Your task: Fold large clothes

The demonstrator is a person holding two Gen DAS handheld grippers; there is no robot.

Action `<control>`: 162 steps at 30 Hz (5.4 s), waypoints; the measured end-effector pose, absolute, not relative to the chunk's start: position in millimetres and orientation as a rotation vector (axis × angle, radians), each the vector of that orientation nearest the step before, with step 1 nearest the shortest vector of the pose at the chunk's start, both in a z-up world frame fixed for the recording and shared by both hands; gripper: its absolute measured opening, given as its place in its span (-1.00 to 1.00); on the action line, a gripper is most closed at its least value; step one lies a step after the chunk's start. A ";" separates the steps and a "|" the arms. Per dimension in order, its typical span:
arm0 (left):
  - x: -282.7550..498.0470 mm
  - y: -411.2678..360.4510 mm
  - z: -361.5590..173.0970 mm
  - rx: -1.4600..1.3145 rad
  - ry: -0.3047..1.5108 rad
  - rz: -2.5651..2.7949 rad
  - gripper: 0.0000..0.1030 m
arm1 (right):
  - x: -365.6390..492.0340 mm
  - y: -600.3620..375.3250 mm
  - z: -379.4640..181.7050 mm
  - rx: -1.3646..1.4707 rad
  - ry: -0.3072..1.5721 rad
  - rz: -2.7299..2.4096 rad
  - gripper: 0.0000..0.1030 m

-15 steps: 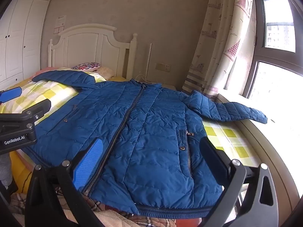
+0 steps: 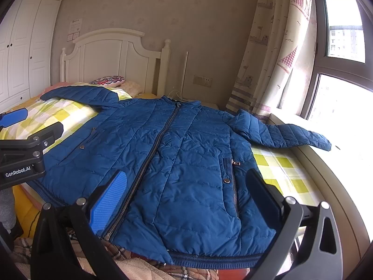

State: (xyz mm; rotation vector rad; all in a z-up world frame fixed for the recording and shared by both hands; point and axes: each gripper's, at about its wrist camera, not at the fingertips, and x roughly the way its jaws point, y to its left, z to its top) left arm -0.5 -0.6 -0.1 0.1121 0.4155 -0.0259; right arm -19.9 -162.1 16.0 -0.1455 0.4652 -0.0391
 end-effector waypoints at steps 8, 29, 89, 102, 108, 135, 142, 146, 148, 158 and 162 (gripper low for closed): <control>0.2 0.0 -0.1 0.109 0.420 -0.027 0.91 | -19.6 -161.8 16.1 -0.145 0.466 -0.039 0.96; 0.5 0.3 0.0 0.106 0.424 -0.026 0.91 | -19.9 -162.2 15.5 -0.135 0.468 -0.033 0.96; 322.5 -18.1 -109.0 0.054 0.908 -0.116 0.91 | 235.6 -501.4 -36.3 0.574 0.623 -0.510 0.72; 328.8 -17.8 -111.1 0.047 0.936 -0.127 0.91 | 283.1 -479.4 11.4 0.312 0.448 -0.556 -0.84; 326.8 -16.0 -109.8 0.034 0.925 -0.131 0.91 | 308.0 -291.3 34.9 -0.135 0.457 -0.117 -0.84; 321.7 -13.7 -106.4 0.012 0.907 -0.141 0.91 | 186.0 -455.2 -50.5 0.889 0.688 0.053 0.45; 322.7 -14.3 -105.1 0.005 0.904 -0.145 0.91 | 227.8 -479.2 -91.2 1.108 0.684 -0.119 0.05; 322.9 -13.6 -106.5 0.004 0.902 -0.145 0.91 | 242.1 -440.1 -37.1 0.808 0.532 -0.196 -0.43; 323.2 -13.3 -106.8 0.003 0.901 -0.145 0.91 | 255.0 -389.9 7.0 0.554 0.464 -0.191 -0.44; 319.0 1.0 -102.7 -0.090 0.864 -0.158 0.91 | 252.4 -168.1 82.1 0.002 0.361 0.388 0.52; 317.4 6.6 -101.3 -0.132 0.852 -0.186 0.91 | 242.8 -236.5 63.4 0.170 0.380 0.294 0.50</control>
